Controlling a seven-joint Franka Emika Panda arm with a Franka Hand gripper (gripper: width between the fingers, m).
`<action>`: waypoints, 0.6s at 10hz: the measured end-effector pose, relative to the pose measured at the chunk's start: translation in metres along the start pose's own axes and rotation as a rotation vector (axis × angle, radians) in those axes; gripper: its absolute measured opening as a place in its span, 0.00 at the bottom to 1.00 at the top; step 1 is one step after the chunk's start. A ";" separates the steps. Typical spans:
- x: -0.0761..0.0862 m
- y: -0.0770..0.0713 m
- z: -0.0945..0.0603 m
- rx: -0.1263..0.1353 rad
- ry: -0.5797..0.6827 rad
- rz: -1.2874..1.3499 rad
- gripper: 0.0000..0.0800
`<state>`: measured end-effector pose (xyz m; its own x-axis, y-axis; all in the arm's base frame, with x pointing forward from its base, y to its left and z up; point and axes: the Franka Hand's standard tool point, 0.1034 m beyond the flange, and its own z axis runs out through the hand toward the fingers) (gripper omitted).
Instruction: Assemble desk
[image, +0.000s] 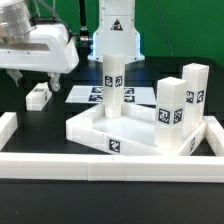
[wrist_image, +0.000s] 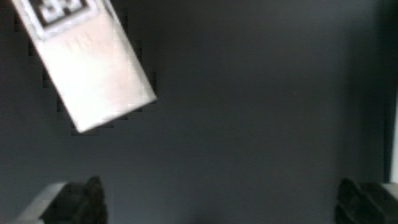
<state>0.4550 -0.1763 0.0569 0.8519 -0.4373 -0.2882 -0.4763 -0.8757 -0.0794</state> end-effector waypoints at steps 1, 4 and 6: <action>-0.004 -0.002 0.000 0.008 -0.087 -0.003 0.81; -0.009 0.000 0.004 0.012 -0.280 -0.020 0.81; -0.007 0.010 0.011 -0.119 -0.416 -0.174 0.81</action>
Offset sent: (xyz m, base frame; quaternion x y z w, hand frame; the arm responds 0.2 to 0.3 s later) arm 0.0000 0.0000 0.0000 0.0000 -0.1938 0.0000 0.9810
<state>0.4416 -0.1792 0.0477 0.7455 -0.1838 -0.6407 -0.2853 -0.9567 -0.0575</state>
